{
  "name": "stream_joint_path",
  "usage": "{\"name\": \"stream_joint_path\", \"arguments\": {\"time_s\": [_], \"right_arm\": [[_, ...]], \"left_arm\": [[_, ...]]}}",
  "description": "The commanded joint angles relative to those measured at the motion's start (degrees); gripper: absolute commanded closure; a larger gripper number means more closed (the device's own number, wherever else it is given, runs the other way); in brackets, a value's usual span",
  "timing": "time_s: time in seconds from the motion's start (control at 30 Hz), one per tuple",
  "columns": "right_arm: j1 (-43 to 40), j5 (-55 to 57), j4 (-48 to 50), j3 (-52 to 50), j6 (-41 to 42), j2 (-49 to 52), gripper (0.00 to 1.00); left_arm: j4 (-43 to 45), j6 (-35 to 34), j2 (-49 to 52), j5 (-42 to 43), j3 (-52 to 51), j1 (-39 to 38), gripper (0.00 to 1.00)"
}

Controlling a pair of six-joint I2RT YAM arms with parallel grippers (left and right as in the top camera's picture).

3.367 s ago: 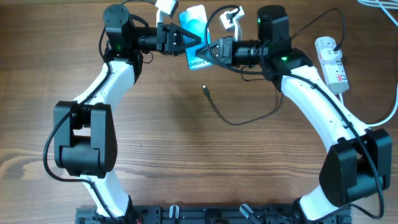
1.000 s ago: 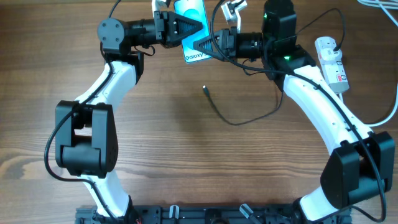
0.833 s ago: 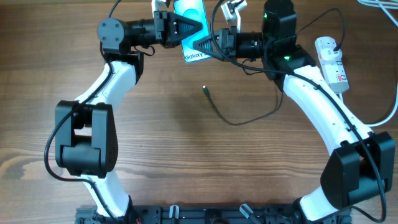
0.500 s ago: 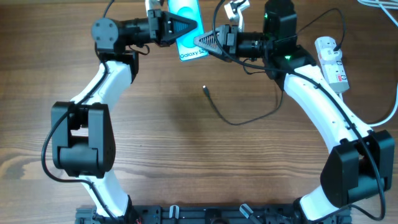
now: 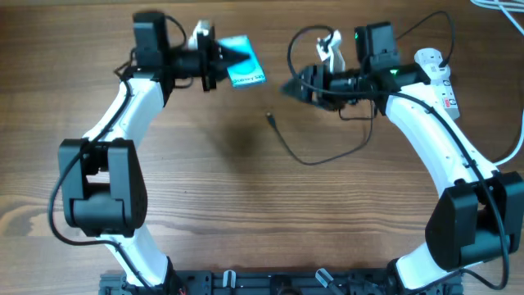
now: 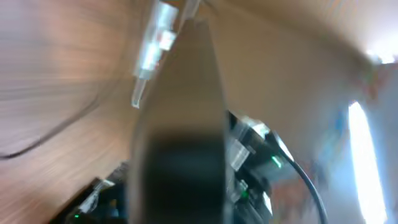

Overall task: Plug charger to phone and switch on socket
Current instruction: 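Release the phone from the right gripper and pull it back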

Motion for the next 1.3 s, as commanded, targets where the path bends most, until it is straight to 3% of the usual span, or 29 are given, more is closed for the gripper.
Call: {"name": "stream_joint_path", "arguments": {"time_s": [0.0,0.03,0.07,0.1,0.2,0.23,0.27,0.33,0.5,0.63,0.77,0.87,1.13,1.27], "right_arm": [[0.17,17.81,-6.45,-0.13,-10.27,-0.63,0.28],[0.26,20.68,-8.22,-0.13,-11.41,-0.63,0.21],[0.35,22.82,-9.84,-0.13,-12.33,-0.61,0.05],[0.35,25.24,-11.13,-0.46,-12.41,-0.57,0.00],[0.50,25.42,-13.53,-0.72,-13.92,-0.22,0.00],[0.72,25.42,-13.66,-1.38,-15.28,-0.20,0.03],[0.96,25.44,-13.70,-2.08,-16.59,-0.20,0.15],[1.27,25.57,-13.25,-3.80,-18.16,-0.20,0.25],[1.75,28.33,-6.56,-11.96,-17.81,-0.20,0.51],[1.90,30.86,1.03,-19.21,-16.98,-0.17,0.51],[1.90,31.26,8.57,-26.08,-15.87,-0.20,0.51],[1.90,35.69,11.37,-28.83,-15.87,-0.20,0.51],[1.86,48.87,2.99,-29.00,-10.80,-0.17,0.46],[1.84,64.35,-4.83,-29.00,-1.07,-0.17,0.46]], "left_arm": [[-16.46,14.38,-1.57,-15.67,0.02,-1.18,0.96],[-19.96,14.36,-1.57,-16.87,0.02,-1.49,0.96],[-22.67,14.34,-1.57,-16.85,0.02,-1.73,0.96],[-25.16,14.36,-1.57,-16.55,0.02,-2.12,0.96],[-30.49,14.36,-1.57,-11.89,0.02,-3.48,0.96],[-32.04,14.34,-1.57,-9.70,0.02,-3.98,0.96],[-33.24,14.08,-1.57,-7.39,0.02,-4.46,0.96],[-33.86,13.86,-1.57,-1.99,0.02,-5.14,0.96],[-34.03,5.05,-1.60,4.37,0.02,-5.25,0.96],[-34.03,3.10,-1.60,11.54,0.02,-5.27,0.96],[-34.03,2.34,-1.60,12.76,0.02,-5.35,0.96],[-34.05,-4.46,-1.60,14.56,0.02,-5.57,0.96],[-44.26,-5.35,-2.71,14.69,0.02,-7.21,0.96],[-46.51,-5.42,-4.85,14.69,0.04,-9.66,0.96]]}}
